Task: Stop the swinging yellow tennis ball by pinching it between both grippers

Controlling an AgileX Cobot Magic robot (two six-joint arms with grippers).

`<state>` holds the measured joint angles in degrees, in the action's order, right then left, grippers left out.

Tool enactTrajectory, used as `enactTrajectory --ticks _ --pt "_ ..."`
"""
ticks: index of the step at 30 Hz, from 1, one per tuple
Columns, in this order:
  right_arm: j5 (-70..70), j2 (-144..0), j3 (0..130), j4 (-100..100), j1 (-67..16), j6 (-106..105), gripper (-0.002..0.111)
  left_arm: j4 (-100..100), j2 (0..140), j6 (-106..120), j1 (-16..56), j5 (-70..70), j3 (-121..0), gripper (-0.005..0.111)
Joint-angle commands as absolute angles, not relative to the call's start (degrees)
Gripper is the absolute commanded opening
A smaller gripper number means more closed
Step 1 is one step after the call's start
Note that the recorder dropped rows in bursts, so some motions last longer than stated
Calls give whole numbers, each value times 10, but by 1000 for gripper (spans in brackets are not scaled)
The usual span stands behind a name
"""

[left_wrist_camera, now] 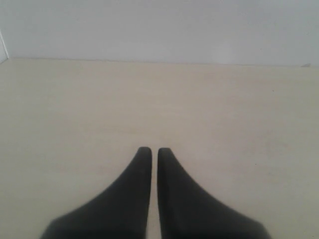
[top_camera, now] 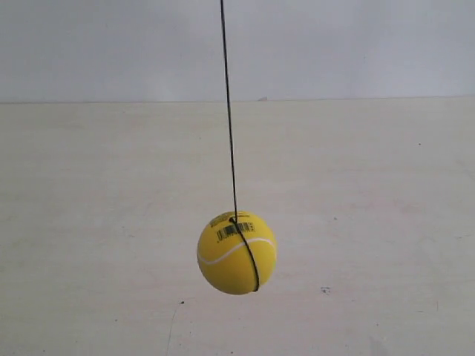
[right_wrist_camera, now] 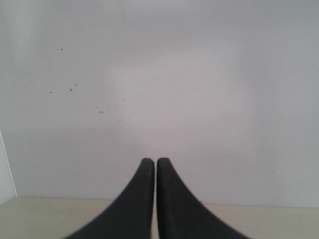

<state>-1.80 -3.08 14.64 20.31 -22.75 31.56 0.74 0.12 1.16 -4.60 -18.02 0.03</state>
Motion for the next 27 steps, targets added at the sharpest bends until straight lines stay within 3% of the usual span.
enactTrajectory --ticks 1,10,27 --pt "-20 -31 143 203 -229 314 0 5 0 14 -47 -182 0 5" --pt "-17 -19 143 203 -210 314 0 5 0 14 -47 -182 0 5" --pt "-15 0 143 203 52 314 0 5 0 14 -47 -182 0 5"
